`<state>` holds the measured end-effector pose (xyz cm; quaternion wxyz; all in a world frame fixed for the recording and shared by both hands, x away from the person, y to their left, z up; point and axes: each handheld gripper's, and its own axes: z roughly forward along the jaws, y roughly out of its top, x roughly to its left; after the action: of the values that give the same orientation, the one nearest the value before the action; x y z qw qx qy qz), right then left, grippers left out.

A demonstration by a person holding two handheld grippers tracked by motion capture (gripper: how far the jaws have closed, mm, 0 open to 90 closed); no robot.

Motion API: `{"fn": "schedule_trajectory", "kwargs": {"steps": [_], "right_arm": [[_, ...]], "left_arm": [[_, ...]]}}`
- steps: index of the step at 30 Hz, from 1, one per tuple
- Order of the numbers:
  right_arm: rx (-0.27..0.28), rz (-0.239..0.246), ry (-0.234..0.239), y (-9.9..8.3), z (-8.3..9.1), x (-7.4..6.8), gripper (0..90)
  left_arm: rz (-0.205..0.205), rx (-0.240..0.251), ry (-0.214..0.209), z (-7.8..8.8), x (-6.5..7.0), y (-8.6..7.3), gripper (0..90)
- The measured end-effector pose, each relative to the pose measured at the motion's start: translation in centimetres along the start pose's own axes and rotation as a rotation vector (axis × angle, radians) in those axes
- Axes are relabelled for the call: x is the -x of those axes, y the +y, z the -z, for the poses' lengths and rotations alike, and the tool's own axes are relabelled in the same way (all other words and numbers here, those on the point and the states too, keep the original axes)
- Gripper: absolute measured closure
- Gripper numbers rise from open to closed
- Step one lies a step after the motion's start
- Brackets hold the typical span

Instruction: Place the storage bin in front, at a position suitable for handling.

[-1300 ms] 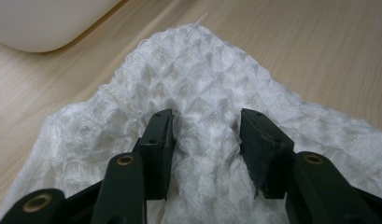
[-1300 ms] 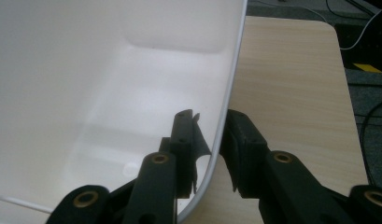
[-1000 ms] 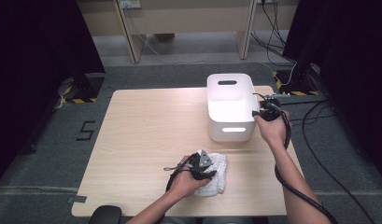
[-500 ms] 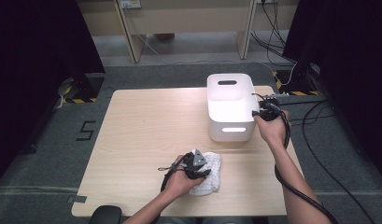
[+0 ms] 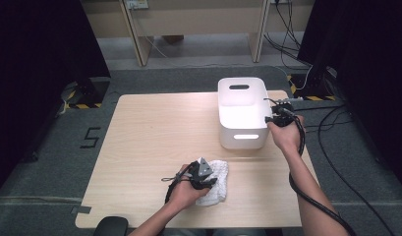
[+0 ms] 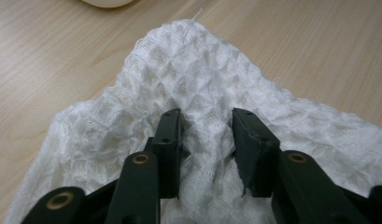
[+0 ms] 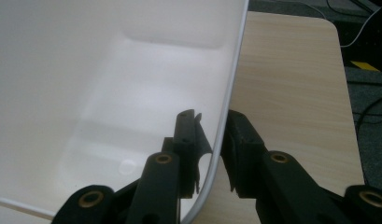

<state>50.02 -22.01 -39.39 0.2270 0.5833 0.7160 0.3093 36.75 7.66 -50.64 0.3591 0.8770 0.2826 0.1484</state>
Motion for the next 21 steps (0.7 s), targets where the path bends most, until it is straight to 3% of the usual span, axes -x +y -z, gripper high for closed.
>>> {"fn": "schedule_trajectory", "kwargs": {"steps": [5, 21], "right_arm": [[-0.007, 0.009, 0.008, 0.1, 0.0, 0.0, 78.3], [-0.012, 0.050, 0.025, 0.3, -0.3, -0.3, 83.1]], "left_arm": [[-0.025, -0.018, 0.006, 0.5, -0.1, -0.3, 76.2], [0.024, -0.010, 0.010, 1.7, -0.7, -1.5, 82.1]]}}
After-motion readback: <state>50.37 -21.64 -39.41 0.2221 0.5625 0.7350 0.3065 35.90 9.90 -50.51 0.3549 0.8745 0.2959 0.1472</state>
